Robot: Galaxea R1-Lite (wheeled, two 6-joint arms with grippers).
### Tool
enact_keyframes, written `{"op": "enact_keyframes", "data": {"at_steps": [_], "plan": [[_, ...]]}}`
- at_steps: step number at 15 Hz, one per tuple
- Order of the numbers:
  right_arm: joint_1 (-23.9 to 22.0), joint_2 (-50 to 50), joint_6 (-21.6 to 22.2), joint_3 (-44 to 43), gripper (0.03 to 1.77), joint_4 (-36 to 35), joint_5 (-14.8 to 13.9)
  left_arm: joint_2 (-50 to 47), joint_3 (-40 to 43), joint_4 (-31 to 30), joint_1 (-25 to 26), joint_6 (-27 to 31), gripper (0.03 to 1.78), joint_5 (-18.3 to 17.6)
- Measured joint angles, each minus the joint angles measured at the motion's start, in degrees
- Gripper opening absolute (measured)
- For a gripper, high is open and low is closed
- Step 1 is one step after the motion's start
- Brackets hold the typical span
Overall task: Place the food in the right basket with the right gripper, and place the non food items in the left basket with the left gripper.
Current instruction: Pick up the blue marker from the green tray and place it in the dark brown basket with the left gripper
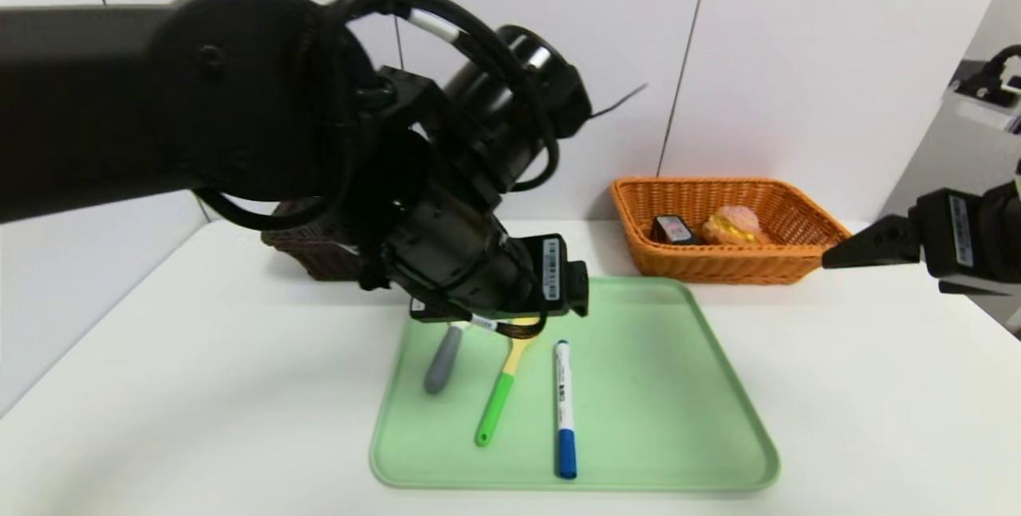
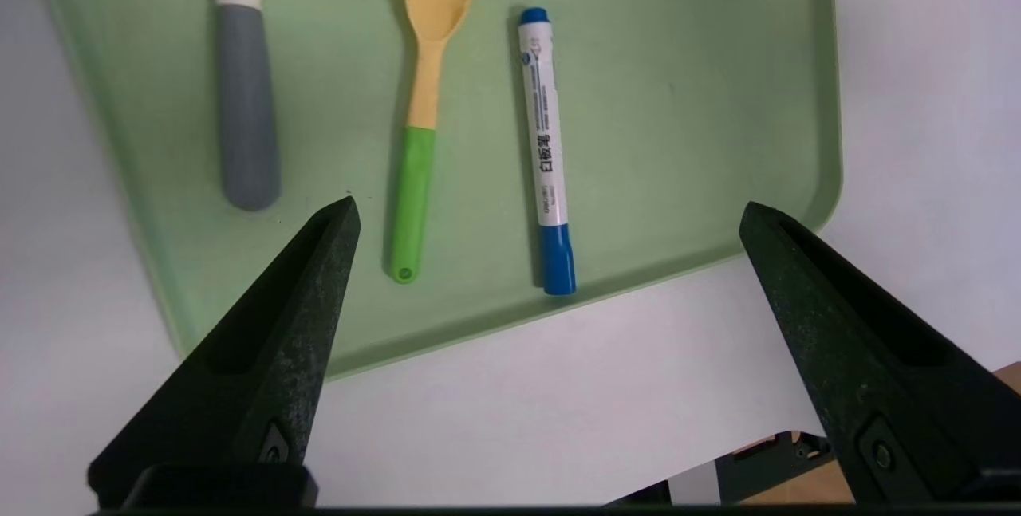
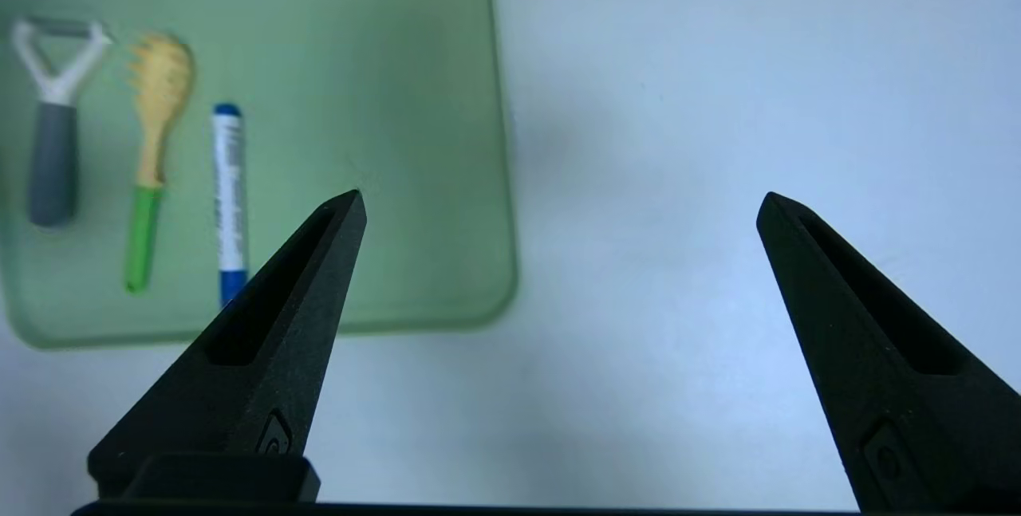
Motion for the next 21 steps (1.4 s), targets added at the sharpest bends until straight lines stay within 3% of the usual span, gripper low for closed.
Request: {"op": "enact_keyframes", "data": {"at_steps": [2,7,10,15,21], "plan": [[-0.1,-2.0,-3.5,5.1,1.69,-1.6,-0.7,4.4,-4.3,3.8,-1.5,0.1,1.69,0.1],[-2.0,-5.7,-17.7,16.4,1.70,-16.0,-0.4,11.4,-6.2,3.7,-3.7,3.1,1.69,1.9],[-2.6,-6.0,-17.2,18.0,1.70,-17.4,-0.2,14.0,-6.4,3.0,-3.9,5.8,1.69,2.5],[-3.5,-6.3,-16.3,19.2,1.70,-17.4,-0.4,17.0,-6.8,-0.6,-4.3,5.6,1.69,3.3],[-4.7,-6.3,-16.3,20.2,1.70,-17.4,-0.2,18.7,-6.8,-0.7,-4.9,1.1,1.69,7.3]]}}
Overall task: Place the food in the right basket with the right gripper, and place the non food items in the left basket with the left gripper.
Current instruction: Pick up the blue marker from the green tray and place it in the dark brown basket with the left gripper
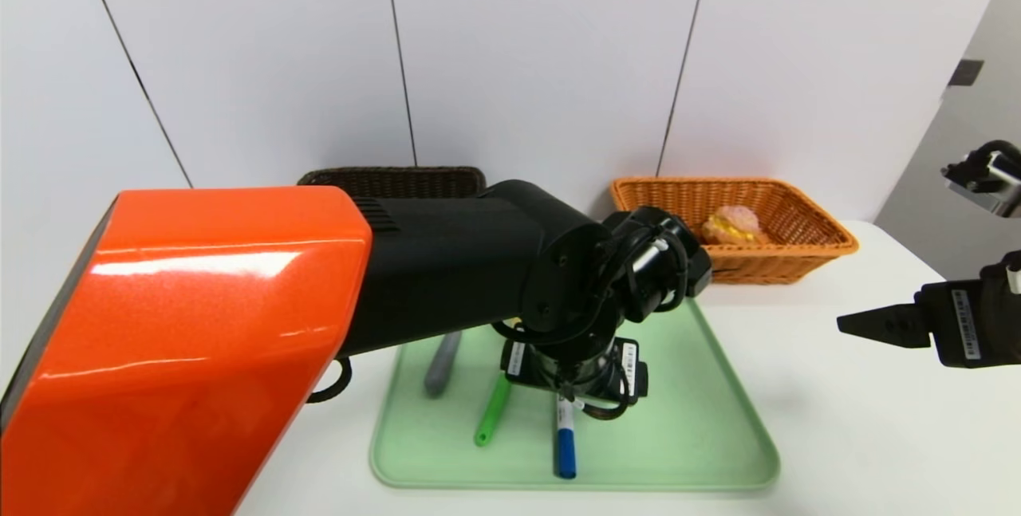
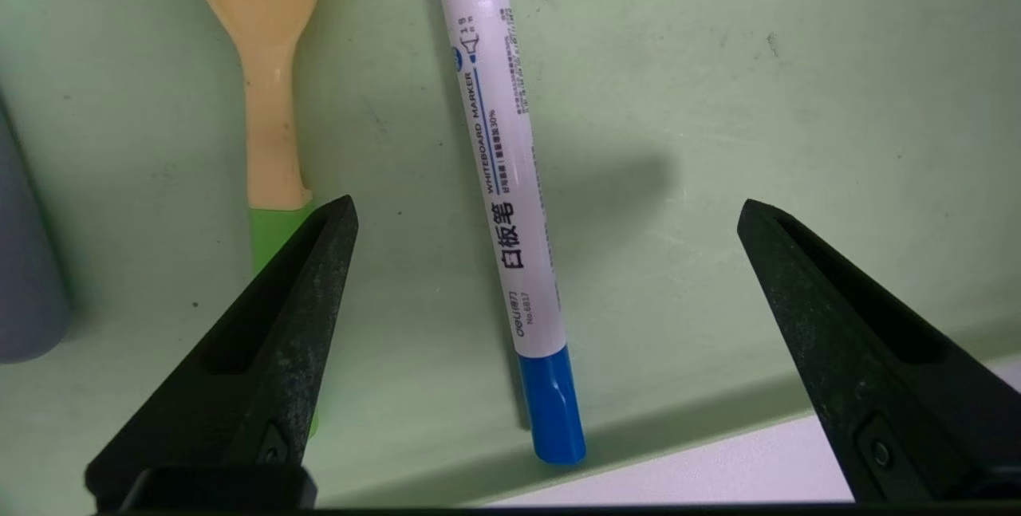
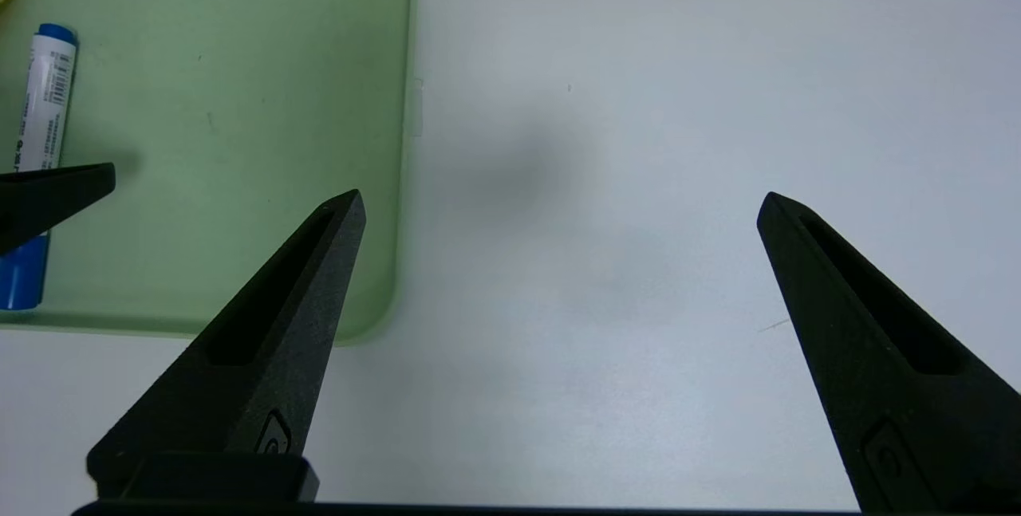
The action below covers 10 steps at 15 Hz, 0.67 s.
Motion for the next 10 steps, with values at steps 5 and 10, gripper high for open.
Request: {"op": "enact_keyframes", "data": {"at_steps": [5,10], "plan": [[-0.4,-0.3,0.1,0.4,1.70,0.0,-0.1,0.1,0.1,0.8,-0.2,-2.8,1.69,0.2],[-0.4,-0.4,0.2,0.5,1.71,0.1,-0.1,0.4,0.1,0.9,-0.4,-3.3,1.69,-0.5]]}}
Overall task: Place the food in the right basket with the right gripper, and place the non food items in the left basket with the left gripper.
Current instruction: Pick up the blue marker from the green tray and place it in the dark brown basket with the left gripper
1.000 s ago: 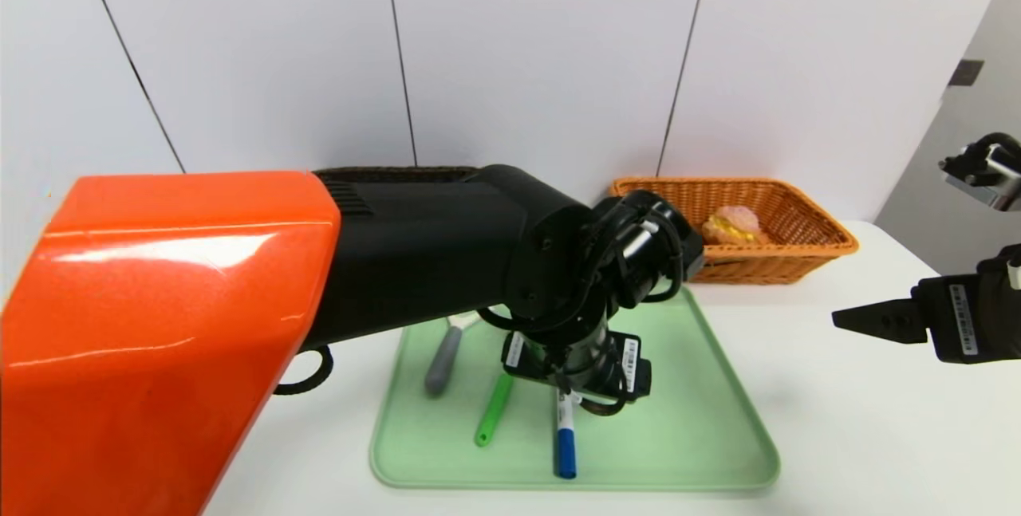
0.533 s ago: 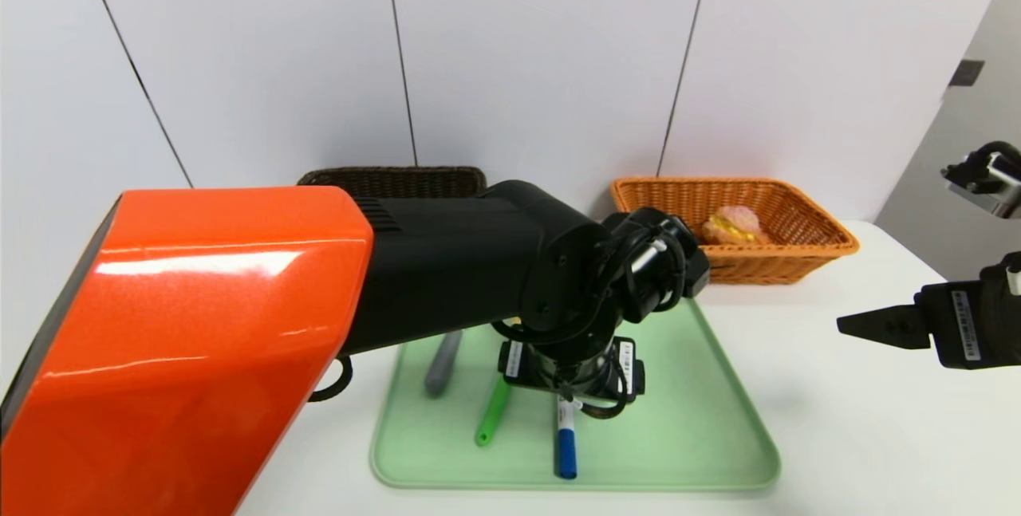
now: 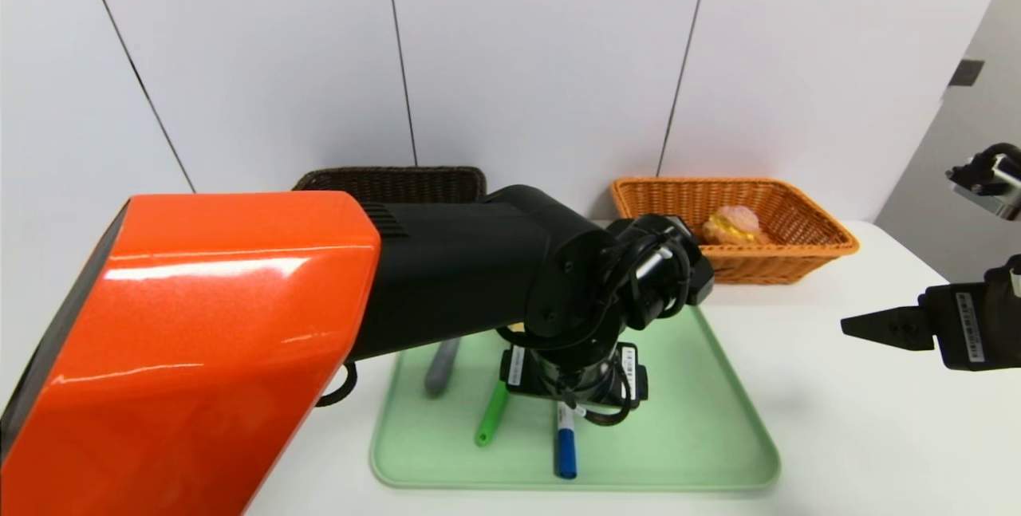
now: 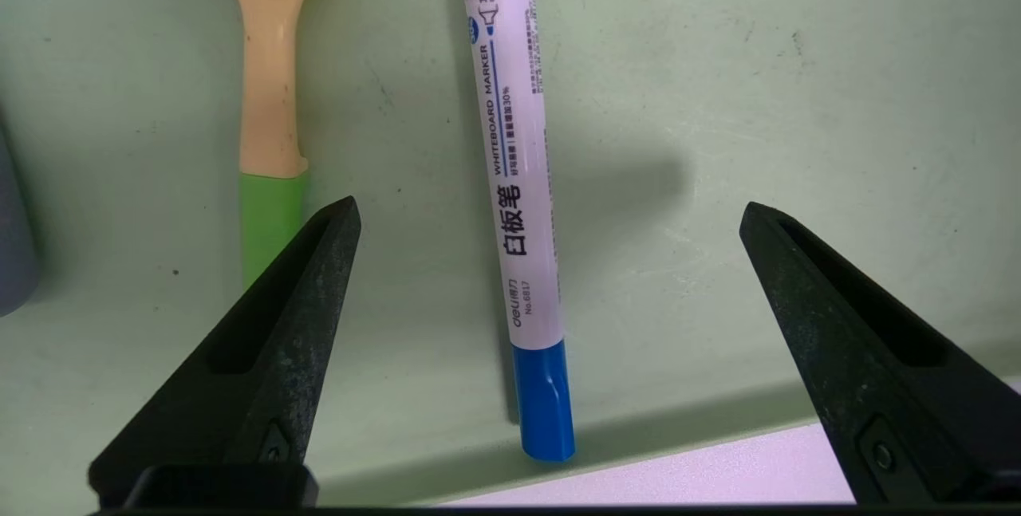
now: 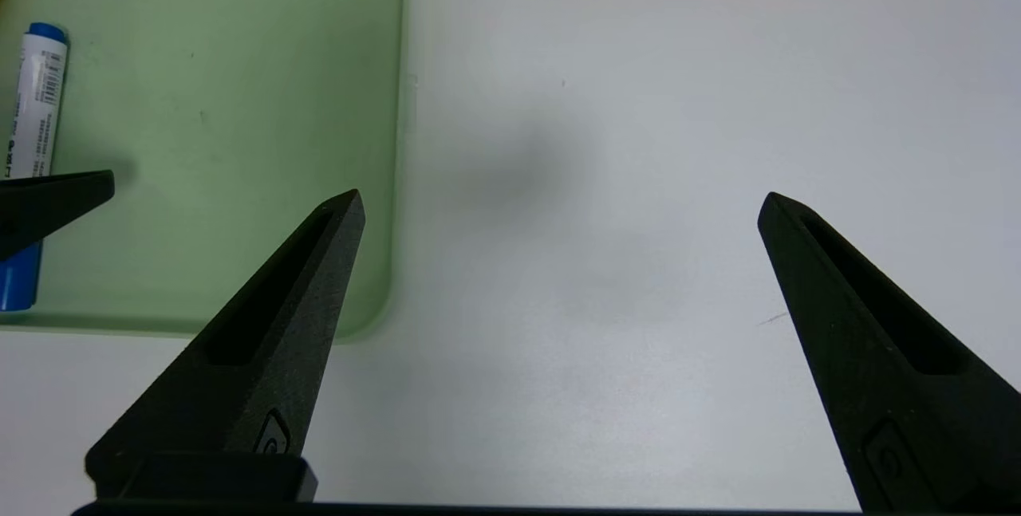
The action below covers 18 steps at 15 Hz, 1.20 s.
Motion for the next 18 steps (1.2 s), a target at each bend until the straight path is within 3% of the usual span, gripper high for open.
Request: {"op": "enact_keyframes", "data": {"at_steps": [6,18], "plan": [[0.0,0.0,0.0,0.0,1.71,-0.1,0.0,0.5,0.0,0.1,0.0,0.0,1.69,-3.6],[0.1,0.0,-0.1,-0.1,1.71,-0.3,0.0,1.3,0.0,1.3,0.1,0.6,1.69,-1.9]]}}
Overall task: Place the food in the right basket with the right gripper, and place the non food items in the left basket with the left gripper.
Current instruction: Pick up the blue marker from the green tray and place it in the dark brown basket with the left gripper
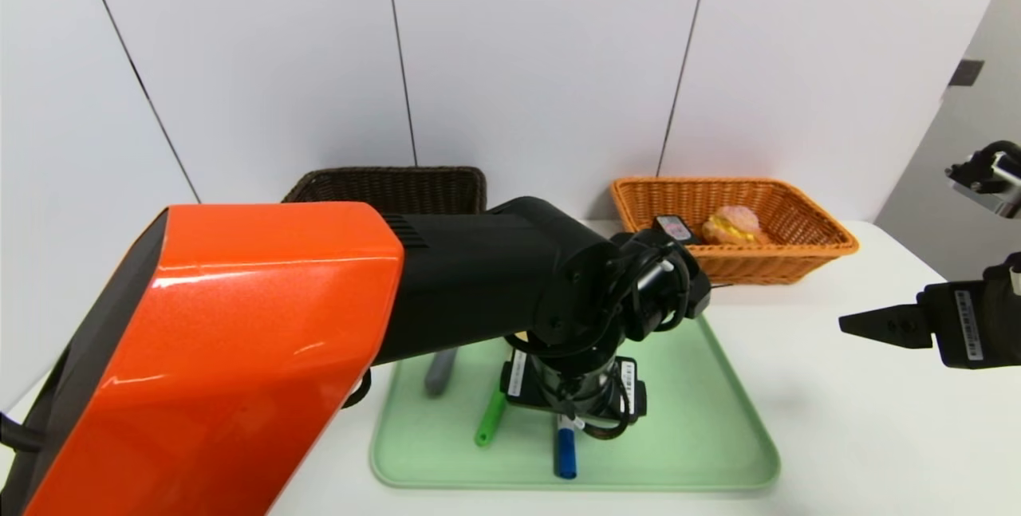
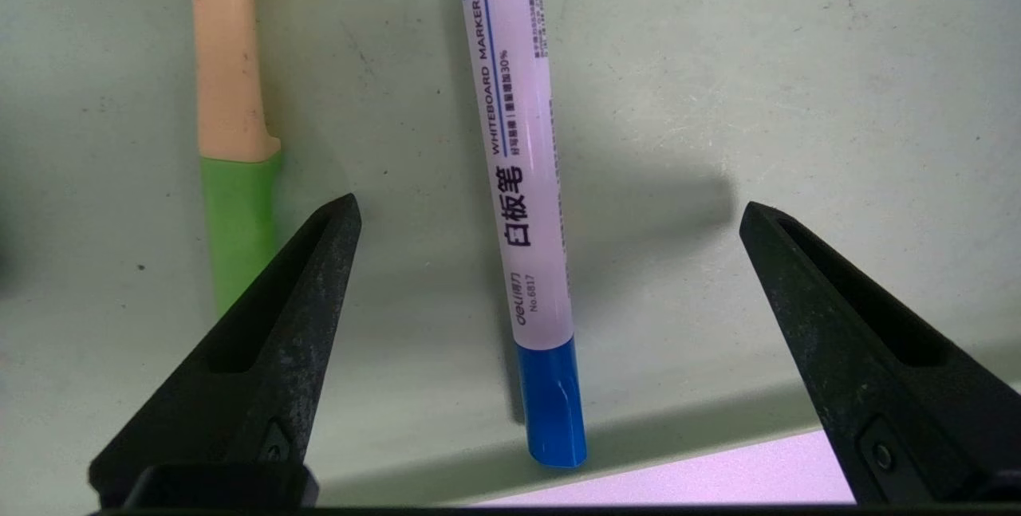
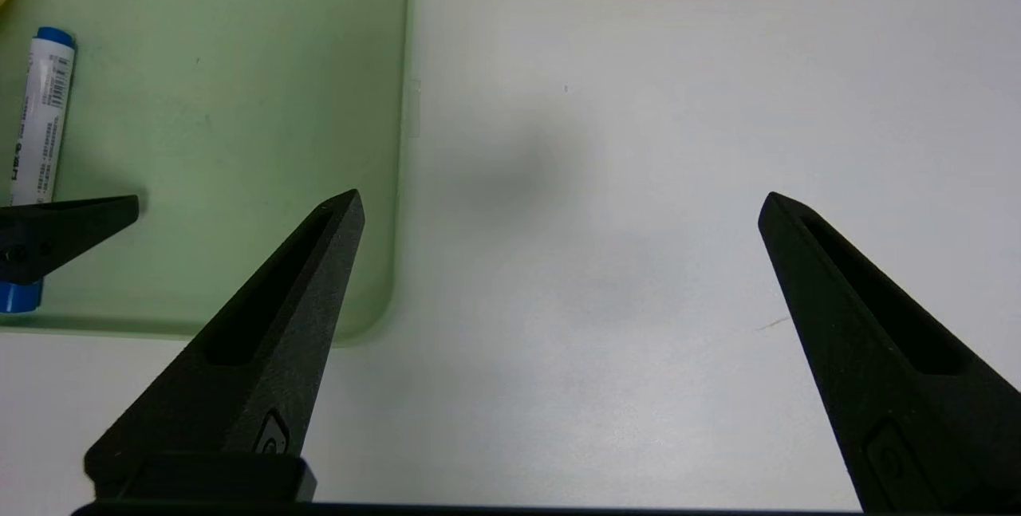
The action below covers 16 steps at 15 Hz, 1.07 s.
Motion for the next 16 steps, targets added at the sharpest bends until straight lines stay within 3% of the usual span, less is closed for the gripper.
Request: {"op": "enact_keyframes", "data": {"at_steps": [5,8,12,13,16], "plan": [[0.0,0.0,-0.1,0.0,1.71,0.0,0.0,0.2,0.0,0.0,-0.1,0.1,1.69,0.1],[0.0,0.0,-0.1,-0.1,1.71,0.0,0.0,0.4,0.0,-0.2,-0.1,0.2,1.18,0.1],[0.0,-0.4,-0.2,-0.3,1.71,0.0,0.1,0.4,0.0,-0.2,-0.1,0.2,0.66,0.1],[0.2,-0.5,-0.2,-0.2,1.71,0.0,0.1,0.4,0.0,-0.2,-0.1,0.3,0.14,0.0],[0.7,-0.8,-0.1,0.0,1.71,0.1,0.0,0.0,0.0,-0.2,-0.3,0.3,0.14,0.0]]}}
